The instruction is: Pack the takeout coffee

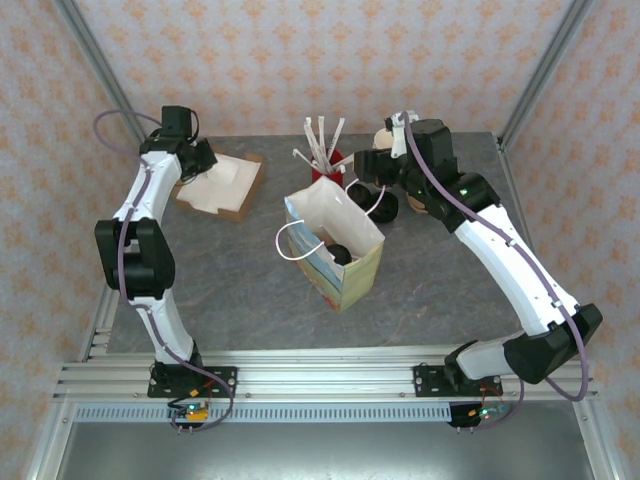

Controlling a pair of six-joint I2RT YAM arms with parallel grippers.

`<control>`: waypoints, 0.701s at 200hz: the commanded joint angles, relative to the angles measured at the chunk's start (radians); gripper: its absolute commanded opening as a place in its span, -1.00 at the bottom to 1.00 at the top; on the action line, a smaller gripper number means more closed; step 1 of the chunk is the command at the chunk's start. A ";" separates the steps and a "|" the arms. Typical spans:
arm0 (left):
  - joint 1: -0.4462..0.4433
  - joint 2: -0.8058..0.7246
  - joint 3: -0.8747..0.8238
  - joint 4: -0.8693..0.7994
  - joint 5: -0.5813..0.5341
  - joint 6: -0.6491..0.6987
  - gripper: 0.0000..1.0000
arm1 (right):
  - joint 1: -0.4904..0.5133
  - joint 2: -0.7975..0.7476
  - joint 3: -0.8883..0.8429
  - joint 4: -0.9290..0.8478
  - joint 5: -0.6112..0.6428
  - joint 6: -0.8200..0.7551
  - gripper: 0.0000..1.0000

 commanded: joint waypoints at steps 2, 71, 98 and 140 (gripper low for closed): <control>-0.006 -0.139 -0.005 0.000 0.012 -0.021 -1.00 | 0.001 -0.034 0.035 -0.010 0.011 0.016 0.62; -0.185 -0.478 -0.022 -0.026 0.000 0.035 -1.00 | -0.021 -0.040 0.056 -0.033 0.130 0.039 0.63; -0.284 -0.566 -0.024 -0.054 0.070 0.040 -1.00 | -0.074 -0.054 0.048 -0.034 0.124 0.073 0.63; -0.461 -0.638 -0.012 -0.174 0.188 0.057 -1.00 | -0.120 -0.074 0.043 -0.068 0.146 0.061 0.64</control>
